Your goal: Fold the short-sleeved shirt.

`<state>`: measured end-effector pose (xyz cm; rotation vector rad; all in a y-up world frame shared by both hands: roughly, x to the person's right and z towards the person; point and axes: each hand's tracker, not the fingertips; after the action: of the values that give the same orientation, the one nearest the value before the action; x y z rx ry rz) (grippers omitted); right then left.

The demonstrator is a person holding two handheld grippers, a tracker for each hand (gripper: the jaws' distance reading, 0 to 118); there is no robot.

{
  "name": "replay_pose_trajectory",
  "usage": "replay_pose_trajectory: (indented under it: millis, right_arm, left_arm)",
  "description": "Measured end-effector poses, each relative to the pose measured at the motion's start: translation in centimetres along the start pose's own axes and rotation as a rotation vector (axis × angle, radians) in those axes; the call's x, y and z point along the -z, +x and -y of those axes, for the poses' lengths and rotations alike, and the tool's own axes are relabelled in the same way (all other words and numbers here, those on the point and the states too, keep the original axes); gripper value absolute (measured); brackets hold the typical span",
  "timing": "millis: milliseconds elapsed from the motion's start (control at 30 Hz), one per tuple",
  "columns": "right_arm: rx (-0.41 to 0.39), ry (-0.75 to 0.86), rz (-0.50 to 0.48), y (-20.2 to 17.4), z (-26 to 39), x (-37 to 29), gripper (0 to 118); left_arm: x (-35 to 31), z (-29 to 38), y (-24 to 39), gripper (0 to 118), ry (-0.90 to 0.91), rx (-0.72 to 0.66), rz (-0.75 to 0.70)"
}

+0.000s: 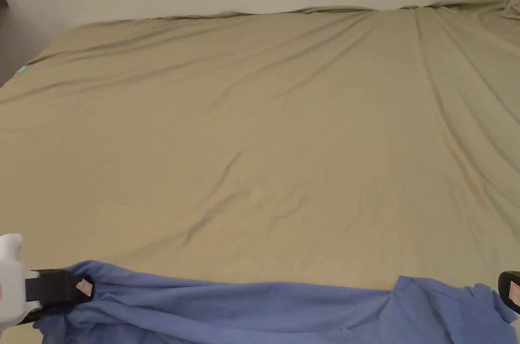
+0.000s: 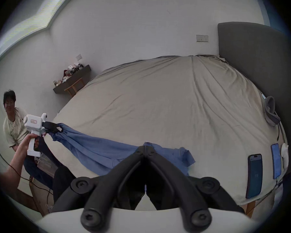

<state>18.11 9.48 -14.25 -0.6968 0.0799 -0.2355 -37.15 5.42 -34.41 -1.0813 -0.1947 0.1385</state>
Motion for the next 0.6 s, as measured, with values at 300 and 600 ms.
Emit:
replay_pose_trajectory:
  millis: [300,600]
  right_arm:
    - [0.058,0.04,-0.029,2.7,1.2,-2.7,2]
    - [0.115,0.062,0.061,6.1,3.0,-7.1,2]
  left_arm:
    - [7.3,2.3,18.8,7,-0.214,0.255,0.351]
    - [6.6,2.0,18.5,97,-0.13,0.14,0.373]
